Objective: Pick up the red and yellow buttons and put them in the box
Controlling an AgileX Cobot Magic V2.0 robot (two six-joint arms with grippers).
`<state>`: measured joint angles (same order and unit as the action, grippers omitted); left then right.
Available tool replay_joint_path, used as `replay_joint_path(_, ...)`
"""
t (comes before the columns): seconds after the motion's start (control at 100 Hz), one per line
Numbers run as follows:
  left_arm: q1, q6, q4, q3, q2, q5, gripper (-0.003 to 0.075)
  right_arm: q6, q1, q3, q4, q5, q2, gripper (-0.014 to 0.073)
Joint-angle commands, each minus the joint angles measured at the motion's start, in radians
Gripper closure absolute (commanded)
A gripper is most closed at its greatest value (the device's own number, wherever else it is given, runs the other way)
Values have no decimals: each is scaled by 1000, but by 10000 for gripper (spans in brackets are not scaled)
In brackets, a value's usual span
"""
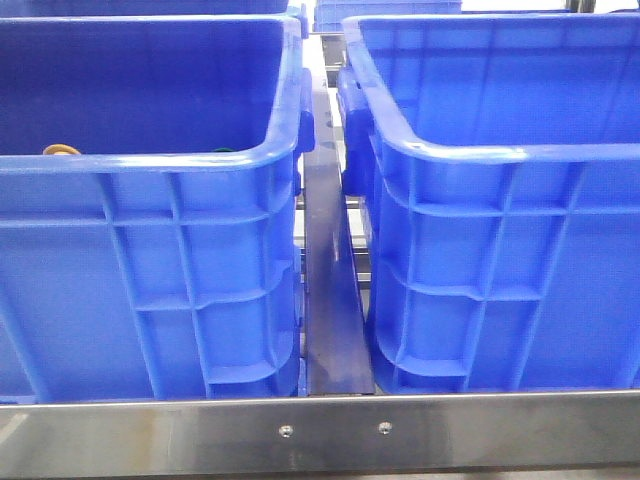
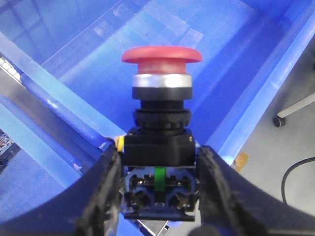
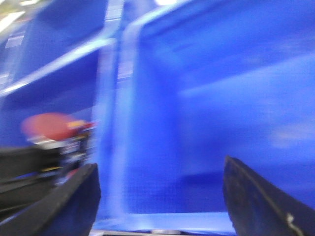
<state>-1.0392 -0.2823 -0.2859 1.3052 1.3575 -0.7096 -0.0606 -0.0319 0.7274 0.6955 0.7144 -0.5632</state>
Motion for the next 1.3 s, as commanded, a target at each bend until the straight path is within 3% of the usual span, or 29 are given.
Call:
replay_joint_path(0.0,-9,-1,-6,26,-28,73,739,-187,-1,33,240,-59,-56,43)
replay_joint_path(0.18,-9,-1,-6,26,-28,73,739,-504,-1,35,647,55,-216,43)
replay_joint_path(0.32,-9,-1,-6,26,-28,73,739,-671,-10,42,833,138,-340,43)
replay_joint_path(0.8,-9,-1,-6,26,-28,73,739,-712,-173,178,844,159,-594,60)
replay_joint_path(1.11,-9,-1,-6,26,-28,73,738,-712,-178,178,843,186,-596,414)
replay_joint_path(1.21,-9,-1,-6,26,-28,73,723,-712,-178,178,843,182,-596,443)
replay_joint_path(1.29,-9,-1,-6,26,-28,73,647,-717,-178,178,843,174,-596,443)
